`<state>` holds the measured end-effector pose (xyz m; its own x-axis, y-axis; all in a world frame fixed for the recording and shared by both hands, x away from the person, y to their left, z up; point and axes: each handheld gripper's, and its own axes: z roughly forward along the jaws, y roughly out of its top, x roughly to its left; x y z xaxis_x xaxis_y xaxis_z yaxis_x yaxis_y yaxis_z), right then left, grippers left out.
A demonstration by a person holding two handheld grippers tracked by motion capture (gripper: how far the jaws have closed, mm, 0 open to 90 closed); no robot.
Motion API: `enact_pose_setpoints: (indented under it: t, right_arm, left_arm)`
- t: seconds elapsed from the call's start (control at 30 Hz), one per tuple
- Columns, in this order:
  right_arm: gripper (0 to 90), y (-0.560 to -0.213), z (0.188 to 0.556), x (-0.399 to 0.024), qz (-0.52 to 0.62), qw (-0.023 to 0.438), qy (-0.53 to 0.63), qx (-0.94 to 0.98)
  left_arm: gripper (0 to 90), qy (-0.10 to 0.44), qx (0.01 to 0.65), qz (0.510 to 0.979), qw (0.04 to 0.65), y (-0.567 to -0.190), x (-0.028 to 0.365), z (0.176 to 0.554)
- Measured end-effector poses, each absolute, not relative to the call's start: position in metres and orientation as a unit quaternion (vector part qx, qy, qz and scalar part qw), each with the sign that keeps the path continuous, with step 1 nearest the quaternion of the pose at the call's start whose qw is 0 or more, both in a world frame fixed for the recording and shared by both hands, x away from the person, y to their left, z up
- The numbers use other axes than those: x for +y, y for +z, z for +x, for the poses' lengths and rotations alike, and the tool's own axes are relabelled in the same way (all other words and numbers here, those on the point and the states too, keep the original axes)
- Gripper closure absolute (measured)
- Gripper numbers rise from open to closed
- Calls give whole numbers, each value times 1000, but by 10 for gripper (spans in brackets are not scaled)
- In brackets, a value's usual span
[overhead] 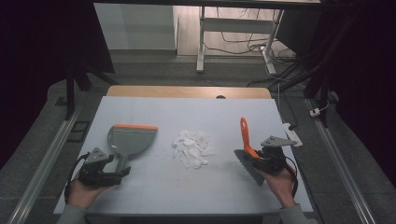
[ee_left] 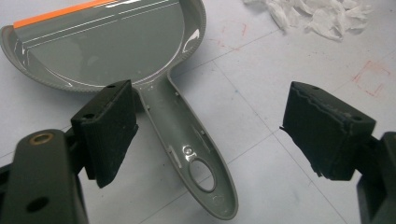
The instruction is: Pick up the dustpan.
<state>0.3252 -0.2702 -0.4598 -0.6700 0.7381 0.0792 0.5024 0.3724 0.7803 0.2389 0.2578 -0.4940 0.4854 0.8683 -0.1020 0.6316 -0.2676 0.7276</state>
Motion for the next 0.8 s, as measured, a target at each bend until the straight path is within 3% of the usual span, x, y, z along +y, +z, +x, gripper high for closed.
enact_pose_setpoints:
  t: [0.47, 0.8]
  right_arm:
    - [700, -460, 325, -270, 381, 144, 411, 816]
    - [699, -462, 325, -268, 379, 142, 407, 819]
  left_arm:
    - [185, 162, 487, 798, 315, -472, 248, 235]
    - [184, 132, 533, 795, 258, -488, 256, 250]
